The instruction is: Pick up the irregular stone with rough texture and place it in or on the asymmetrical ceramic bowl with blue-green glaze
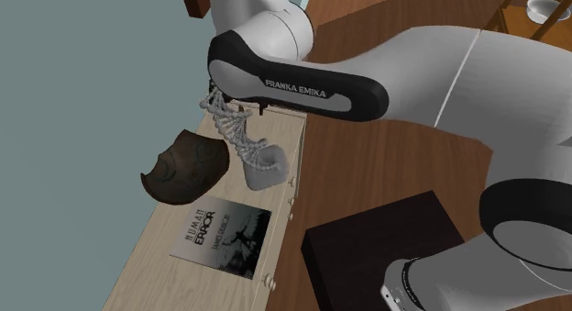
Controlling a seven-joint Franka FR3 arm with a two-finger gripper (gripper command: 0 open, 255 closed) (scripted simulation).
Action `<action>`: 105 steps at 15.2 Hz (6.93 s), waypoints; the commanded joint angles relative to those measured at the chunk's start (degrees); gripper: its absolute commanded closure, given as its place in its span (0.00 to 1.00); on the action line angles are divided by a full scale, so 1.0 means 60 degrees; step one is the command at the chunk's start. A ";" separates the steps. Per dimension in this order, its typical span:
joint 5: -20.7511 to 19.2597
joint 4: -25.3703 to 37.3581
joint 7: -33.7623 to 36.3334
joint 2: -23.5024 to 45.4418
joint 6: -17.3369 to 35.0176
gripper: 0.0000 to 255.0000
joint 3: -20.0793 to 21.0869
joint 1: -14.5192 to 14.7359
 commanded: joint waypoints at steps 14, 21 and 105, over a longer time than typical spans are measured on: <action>-0.0352 -0.0545 0.0329 0.0611 0.0914 0.00 -0.0008 0.0158; -0.0353 -0.0545 0.0329 0.0612 0.0915 1.00 -0.0008 0.0158; -0.1216 0.3262 0.3658 0.1287 -0.2288 0.00 0.1081 0.2596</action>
